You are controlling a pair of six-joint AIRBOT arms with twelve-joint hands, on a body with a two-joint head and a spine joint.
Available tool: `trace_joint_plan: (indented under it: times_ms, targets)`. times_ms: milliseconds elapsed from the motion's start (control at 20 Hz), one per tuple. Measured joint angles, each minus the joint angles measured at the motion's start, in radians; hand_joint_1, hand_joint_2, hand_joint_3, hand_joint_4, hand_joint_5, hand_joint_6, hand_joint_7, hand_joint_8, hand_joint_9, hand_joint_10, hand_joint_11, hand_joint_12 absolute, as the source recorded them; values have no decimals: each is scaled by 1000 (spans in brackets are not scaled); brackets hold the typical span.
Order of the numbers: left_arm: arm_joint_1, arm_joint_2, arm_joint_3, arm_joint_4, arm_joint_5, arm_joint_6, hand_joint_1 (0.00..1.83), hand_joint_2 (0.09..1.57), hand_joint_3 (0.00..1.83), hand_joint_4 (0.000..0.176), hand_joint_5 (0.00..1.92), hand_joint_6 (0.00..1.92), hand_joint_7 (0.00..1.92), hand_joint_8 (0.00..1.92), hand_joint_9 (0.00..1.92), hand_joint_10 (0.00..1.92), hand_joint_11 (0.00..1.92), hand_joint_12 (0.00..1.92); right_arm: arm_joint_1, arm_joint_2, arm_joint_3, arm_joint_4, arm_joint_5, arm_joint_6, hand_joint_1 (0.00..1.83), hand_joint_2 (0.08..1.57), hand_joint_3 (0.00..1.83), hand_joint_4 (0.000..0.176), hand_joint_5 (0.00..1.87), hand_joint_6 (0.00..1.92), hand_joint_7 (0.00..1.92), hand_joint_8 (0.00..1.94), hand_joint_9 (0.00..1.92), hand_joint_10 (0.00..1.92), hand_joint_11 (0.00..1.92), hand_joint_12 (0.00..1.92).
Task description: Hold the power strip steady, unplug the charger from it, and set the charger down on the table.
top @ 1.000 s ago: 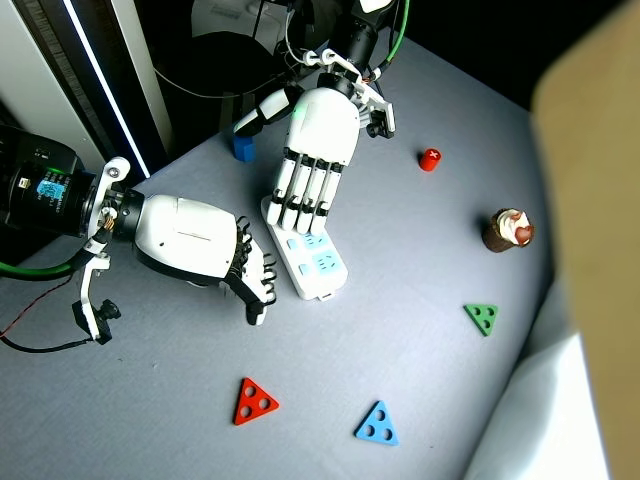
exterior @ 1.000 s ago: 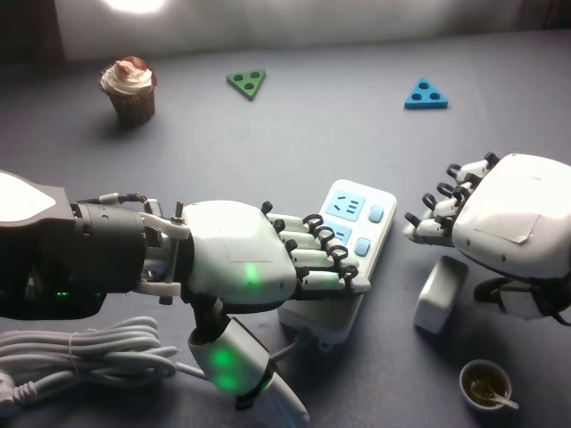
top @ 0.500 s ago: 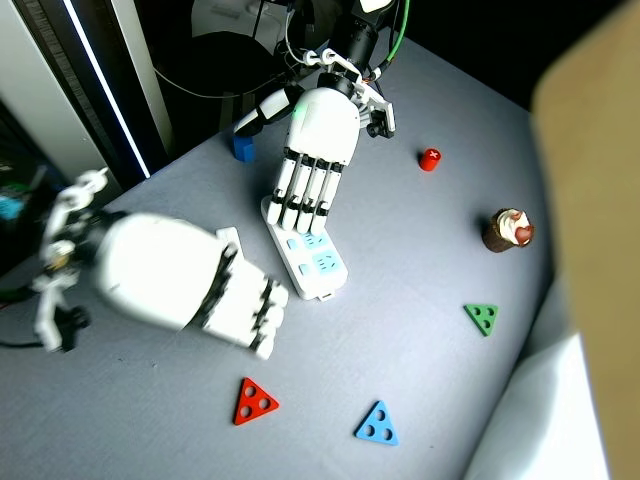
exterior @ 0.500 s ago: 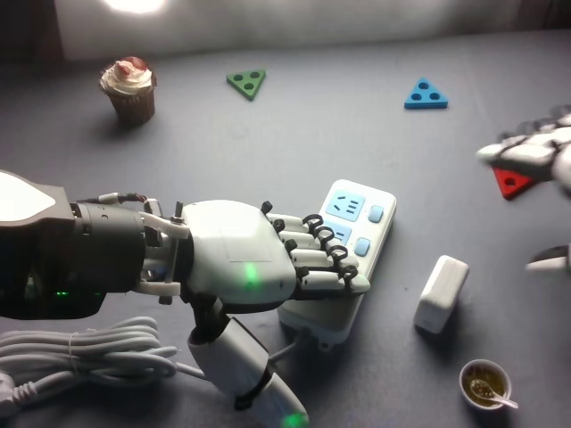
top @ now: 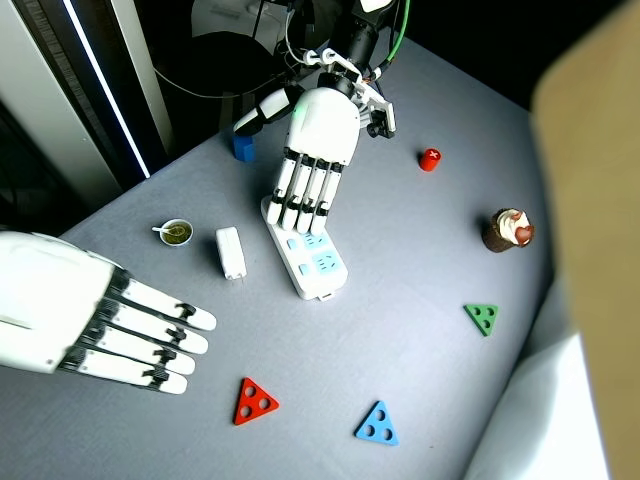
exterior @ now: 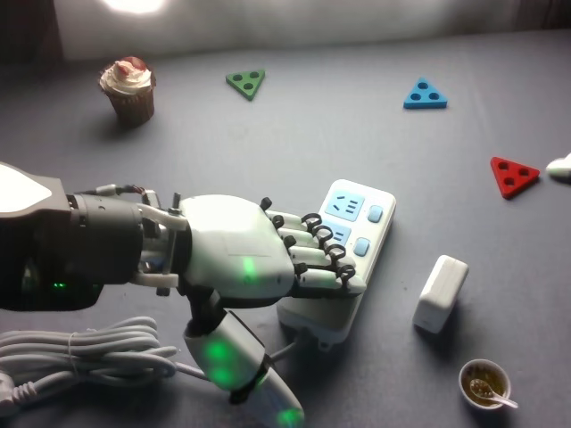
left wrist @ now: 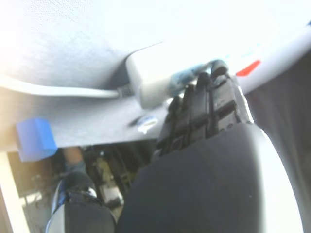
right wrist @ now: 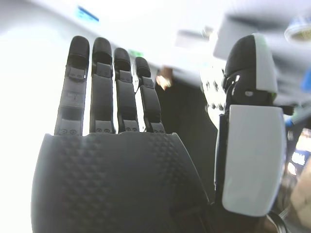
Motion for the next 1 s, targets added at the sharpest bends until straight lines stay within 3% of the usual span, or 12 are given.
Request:
trace_joint_plan:
  times_ms: [350, 600, 1000]
  targets:
    - [-82, 21, 7, -14, -24, 0, 0, 858, 2, 0, 0, 0, 0, 0, 0, 0, 34, 29, -156, 14, 28, -121, 136, 143, 728, 1010, 4, 0, 250, 15, 284, 13, 337, 7, 227, 308]
    - [-138, 43, -2, -42, -29, -5, 0, 854, 1, 0, 0, 0, 0, 0, 2, 0, 37, 30, -226, 47, 16, -58, 227, 145, 630, 1044, 2, 0, 198, 0, 273, 0, 302, 0, 233, 239]
    - [-191, 50, -11, -48, -34, -32, 0, 865, 4, 0, 0, 0, 0, 0, 1, 0, 37, 29, -240, 47, 2, -97, 239, 150, 660, 1043, 2, 0, 243, 5, 315, 6, 336, 7, 263, 217]
